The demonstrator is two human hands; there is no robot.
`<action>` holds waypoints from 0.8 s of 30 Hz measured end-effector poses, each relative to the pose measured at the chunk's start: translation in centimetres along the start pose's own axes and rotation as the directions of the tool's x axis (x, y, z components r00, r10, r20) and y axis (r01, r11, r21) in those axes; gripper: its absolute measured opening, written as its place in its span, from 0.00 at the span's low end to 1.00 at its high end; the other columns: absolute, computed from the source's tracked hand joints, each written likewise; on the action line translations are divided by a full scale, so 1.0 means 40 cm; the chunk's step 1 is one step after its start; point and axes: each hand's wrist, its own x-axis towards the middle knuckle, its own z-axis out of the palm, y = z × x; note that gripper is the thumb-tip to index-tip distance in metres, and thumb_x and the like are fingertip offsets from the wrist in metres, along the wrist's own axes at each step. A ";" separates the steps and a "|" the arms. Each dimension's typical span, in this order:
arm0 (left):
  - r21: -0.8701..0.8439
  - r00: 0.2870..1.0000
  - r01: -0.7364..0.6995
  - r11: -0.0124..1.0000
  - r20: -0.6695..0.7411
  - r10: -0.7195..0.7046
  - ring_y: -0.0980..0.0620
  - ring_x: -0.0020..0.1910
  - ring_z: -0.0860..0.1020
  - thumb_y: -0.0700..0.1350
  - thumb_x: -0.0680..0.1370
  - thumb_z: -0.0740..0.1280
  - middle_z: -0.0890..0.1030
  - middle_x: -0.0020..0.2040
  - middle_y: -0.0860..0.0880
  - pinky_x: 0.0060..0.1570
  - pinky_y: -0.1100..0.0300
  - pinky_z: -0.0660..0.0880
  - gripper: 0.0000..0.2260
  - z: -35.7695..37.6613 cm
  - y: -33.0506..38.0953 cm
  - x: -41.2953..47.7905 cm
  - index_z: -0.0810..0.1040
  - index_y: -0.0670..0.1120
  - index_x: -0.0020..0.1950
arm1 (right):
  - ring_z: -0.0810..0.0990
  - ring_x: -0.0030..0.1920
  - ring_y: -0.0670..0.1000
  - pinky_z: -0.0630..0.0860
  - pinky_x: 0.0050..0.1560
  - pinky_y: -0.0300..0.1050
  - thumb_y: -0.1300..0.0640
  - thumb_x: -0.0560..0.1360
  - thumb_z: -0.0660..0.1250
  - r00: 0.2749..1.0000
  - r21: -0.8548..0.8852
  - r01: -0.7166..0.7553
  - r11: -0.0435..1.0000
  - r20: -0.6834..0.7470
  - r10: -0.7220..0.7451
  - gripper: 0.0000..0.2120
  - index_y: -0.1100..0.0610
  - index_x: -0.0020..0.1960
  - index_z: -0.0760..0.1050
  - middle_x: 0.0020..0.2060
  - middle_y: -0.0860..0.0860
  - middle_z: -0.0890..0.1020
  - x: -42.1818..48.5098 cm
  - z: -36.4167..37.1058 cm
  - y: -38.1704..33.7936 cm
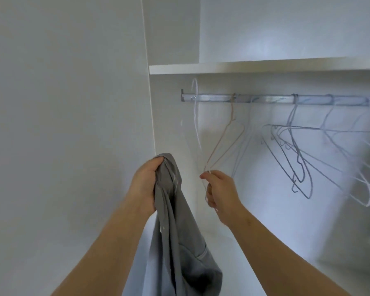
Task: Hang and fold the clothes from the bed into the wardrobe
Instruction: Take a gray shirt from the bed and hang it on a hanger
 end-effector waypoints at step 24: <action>0.429 0.866 -0.175 0.886 0.495 -0.068 0.54 0.43 0.79 0.43 0.75 0.69 0.81 0.48 0.50 0.36 0.65 0.76 0.07 0.288 -0.189 -0.495 0.79 0.50 0.51 | 0.68 0.22 0.42 0.65 0.25 0.33 0.59 0.74 0.67 0.999 -0.369 -0.003 0.929 -0.038 -0.012 0.06 0.54 0.39 0.72 0.26 0.47 0.75 -0.628 -0.496 -0.017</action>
